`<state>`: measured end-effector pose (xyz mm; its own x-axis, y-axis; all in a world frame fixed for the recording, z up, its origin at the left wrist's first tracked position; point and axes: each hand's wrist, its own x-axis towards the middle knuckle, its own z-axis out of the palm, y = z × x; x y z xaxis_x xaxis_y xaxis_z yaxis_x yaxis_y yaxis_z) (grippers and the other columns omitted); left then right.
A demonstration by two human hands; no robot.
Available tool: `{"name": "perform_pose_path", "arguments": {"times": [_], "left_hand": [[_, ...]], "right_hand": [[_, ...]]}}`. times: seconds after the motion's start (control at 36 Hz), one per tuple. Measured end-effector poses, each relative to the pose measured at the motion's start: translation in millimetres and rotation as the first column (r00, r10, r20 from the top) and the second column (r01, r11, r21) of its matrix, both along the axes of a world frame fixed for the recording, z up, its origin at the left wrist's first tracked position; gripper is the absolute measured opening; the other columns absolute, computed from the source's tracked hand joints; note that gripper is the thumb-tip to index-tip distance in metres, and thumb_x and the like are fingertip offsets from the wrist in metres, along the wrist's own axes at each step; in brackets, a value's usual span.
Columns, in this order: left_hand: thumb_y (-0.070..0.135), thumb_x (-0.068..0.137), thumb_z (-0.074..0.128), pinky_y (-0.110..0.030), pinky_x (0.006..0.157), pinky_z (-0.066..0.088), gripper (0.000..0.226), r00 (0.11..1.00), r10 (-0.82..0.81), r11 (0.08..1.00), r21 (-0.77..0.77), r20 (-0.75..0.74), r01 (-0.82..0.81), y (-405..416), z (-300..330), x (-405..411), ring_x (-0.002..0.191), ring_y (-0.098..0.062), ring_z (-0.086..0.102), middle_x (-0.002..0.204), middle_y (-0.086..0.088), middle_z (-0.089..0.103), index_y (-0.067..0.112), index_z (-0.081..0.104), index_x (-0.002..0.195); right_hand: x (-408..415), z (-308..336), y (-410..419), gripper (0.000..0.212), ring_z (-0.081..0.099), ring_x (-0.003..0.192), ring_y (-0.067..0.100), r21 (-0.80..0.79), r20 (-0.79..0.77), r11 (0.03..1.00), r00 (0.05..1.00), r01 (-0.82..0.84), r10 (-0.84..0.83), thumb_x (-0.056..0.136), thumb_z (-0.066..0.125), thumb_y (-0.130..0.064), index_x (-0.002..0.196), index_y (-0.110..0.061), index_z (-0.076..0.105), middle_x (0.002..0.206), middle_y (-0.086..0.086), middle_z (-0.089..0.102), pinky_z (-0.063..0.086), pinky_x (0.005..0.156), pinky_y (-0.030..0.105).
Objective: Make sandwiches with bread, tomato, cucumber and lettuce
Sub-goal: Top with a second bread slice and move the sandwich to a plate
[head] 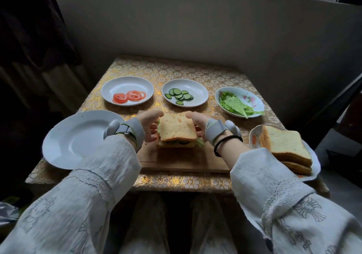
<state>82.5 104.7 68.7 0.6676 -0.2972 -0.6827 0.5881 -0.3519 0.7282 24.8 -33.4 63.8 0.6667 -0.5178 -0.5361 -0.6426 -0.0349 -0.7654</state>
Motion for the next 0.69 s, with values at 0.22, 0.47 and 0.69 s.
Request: {"name": "perform_pose_path", "arguments": {"times": [0.22, 0.47, 0.69], "left_hand": [[0.031, 0.093, 0.048, -0.026, 0.061, 0.036, 0.021, 0.998, 0.067, 0.997, -0.034, -0.006, -0.067, 44, 8, 22, 0.070, -0.014, 0.044, 0.078, -0.003, 0.044, 0.012, 0.047, 0.100], [0.031, 0.093, 0.046, -0.028, 0.084, 0.035, 0.021, 0.987, 0.160, 0.985, -0.065, 0.009, -0.159, 100, 18, 39, 0.075, -0.013, 0.044, 0.084, -0.002, 0.047, 0.012, 0.049, 0.086], [0.033, 0.092, 0.047, -0.029, 0.083, 0.035, 0.024, 0.958, 0.283, 0.959, -0.019, 0.049, -0.283, 163, 9, 51, 0.073, -0.011, 0.045, 0.080, 0.000, 0.048, 0.014, 0.049, 0.106]], "right_hand": [[25, 12, 40, 0.046, 0.050, 0.125, 0.025, 0.070, 0.090, 0.998, 0.996, 0.004, -0.010, 0.090, 0.056, -0.023, 0.133, -0.010, 0.047, 0.139, 0.007, 0.050, 0.046, 0.092, 0.033], [58, 23, 92, 0.053, 0.051, 0.124, 0.026, 0.045, 0.092, 0.994, 0.991, -0.098, 0.094, 0.088, 0.057, -0.033, 0.135, -0.009, 0.047, 0.136, 0.006, 0.052, 0.044, 0.100, 0.032], [75, 11, 156, 0.048, 0.055, 0.104, 0.024, 0.143, 0.132, 0.970, 0.975, -0.197, 0.178, 0.089, 0.058, -0.028, 0.132, -0.008, 0.050, 0.113, 0.004, 0.054, 0.049, 0.094, 0.034]]}}
